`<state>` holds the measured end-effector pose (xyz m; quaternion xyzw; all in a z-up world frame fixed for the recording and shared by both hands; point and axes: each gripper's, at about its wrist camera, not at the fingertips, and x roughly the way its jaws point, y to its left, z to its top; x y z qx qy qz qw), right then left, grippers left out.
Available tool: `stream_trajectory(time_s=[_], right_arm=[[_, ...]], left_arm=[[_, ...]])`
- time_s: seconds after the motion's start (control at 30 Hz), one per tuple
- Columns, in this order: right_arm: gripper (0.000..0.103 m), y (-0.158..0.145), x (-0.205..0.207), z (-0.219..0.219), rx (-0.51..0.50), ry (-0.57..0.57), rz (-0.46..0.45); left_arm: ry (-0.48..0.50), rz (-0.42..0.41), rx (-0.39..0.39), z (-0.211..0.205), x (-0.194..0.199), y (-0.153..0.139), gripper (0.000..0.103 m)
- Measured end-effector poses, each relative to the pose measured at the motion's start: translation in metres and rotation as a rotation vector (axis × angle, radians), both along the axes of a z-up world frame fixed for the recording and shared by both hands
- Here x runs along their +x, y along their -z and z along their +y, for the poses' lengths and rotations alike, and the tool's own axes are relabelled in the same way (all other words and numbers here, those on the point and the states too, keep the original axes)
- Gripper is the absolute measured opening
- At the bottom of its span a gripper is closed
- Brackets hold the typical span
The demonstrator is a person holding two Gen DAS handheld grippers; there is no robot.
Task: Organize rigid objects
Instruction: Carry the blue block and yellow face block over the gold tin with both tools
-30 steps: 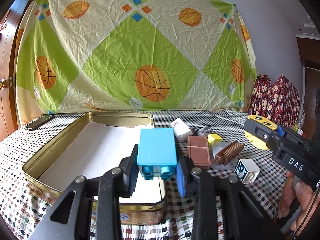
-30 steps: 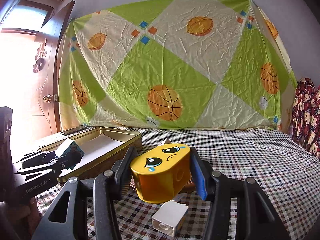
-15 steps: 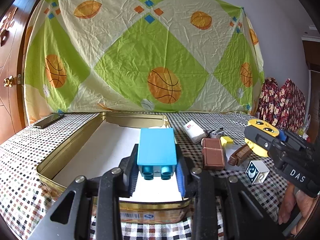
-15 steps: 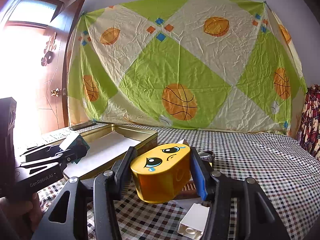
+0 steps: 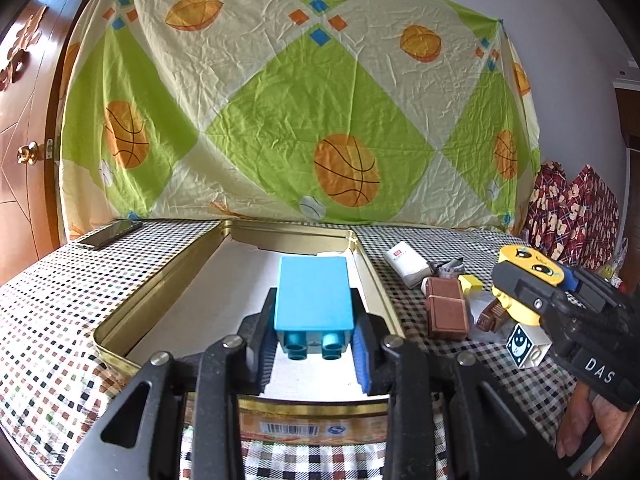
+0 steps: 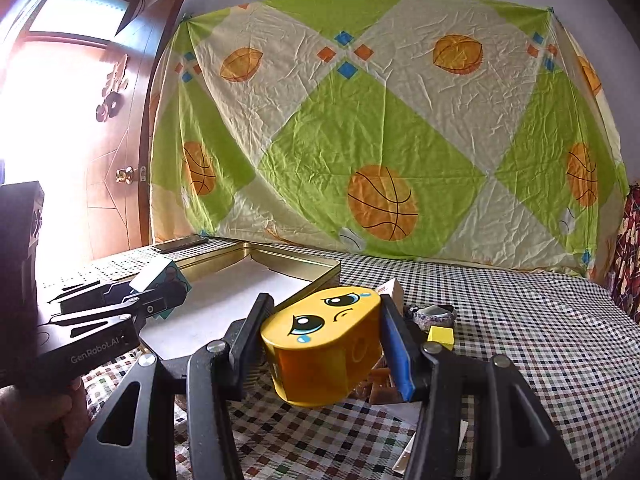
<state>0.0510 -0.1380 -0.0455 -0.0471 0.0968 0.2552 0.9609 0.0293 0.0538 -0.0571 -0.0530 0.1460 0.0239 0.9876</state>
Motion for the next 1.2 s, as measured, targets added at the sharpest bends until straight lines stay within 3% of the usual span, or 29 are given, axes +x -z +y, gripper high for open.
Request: stream_trajectory(time_s=[1.2], right_arm=[[0.054, 0.0, -0.003, 0.05, -0.05, -0.111, 0.018]], left_arm=[[-0.072, 0.027, -0.03, 0.041, -0.003, 0.0, 0.031]])
